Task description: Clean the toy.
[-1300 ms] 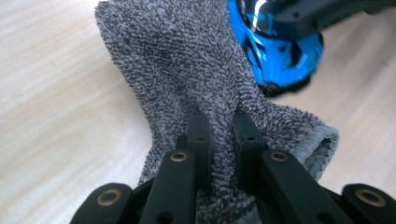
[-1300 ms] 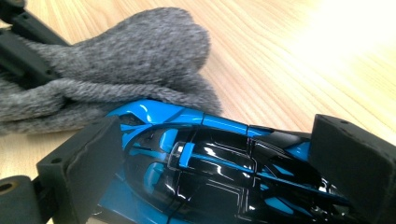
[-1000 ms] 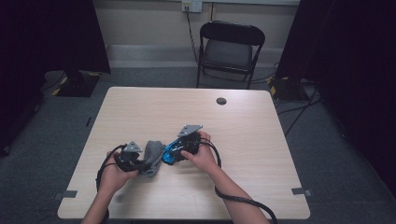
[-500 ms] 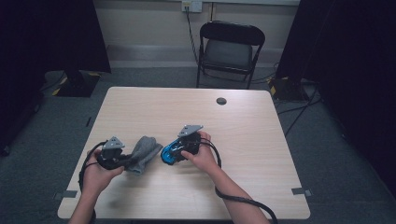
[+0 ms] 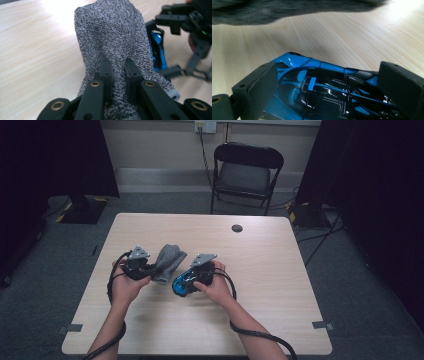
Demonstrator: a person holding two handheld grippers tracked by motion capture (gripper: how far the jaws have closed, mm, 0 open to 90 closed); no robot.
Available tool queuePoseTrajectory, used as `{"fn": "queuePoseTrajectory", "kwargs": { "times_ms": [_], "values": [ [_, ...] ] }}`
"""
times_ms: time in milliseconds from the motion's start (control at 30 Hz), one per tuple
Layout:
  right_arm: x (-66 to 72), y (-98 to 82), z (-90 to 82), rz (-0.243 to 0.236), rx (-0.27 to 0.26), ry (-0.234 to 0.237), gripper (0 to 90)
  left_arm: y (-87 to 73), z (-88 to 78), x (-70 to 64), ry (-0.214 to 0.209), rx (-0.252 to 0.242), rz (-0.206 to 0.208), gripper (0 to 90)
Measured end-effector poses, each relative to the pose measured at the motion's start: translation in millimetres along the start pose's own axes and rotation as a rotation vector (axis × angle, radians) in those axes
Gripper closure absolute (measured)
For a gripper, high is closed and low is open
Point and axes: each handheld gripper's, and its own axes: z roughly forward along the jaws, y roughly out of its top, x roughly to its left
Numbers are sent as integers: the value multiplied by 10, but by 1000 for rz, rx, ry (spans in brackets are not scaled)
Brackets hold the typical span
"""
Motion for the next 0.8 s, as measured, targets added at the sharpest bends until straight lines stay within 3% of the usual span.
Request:
{"fn": "queuePoseTrajectory", "kwargs": {
  "times_ms": [67, 167, 333, 500, 733, 767, 800],
  "values": [
    [0, -4, 0, -1, -4, 0, 28, 51, 90, 6, 4, 2, -3, 798],
    [-1, -19, -2, 0, -15, 0, 29, 88, 204, 2, -1, 10, 28, 795],
    [2, -19, -2, 2, -15, -3, 29, 124, 414, 28, 1, 33, 3, 795],
    [3, -20, -1, 2, -16, -3, 29, 130, 614, 53, 26, 64, 10, 793],
    [-1, -26, 0, 1, -21, 1, 29, 149, 911, -23, -27, 141, 90, 785],
    [0, -26, 0, 2, -21, 1, 29, 154, 947, -49, -18, 144, 105, 781],
    [0, -28, 0, 2, -22, 1, 29, 158, 975, -59, -33, 146, 96, 774]
  ]
}}
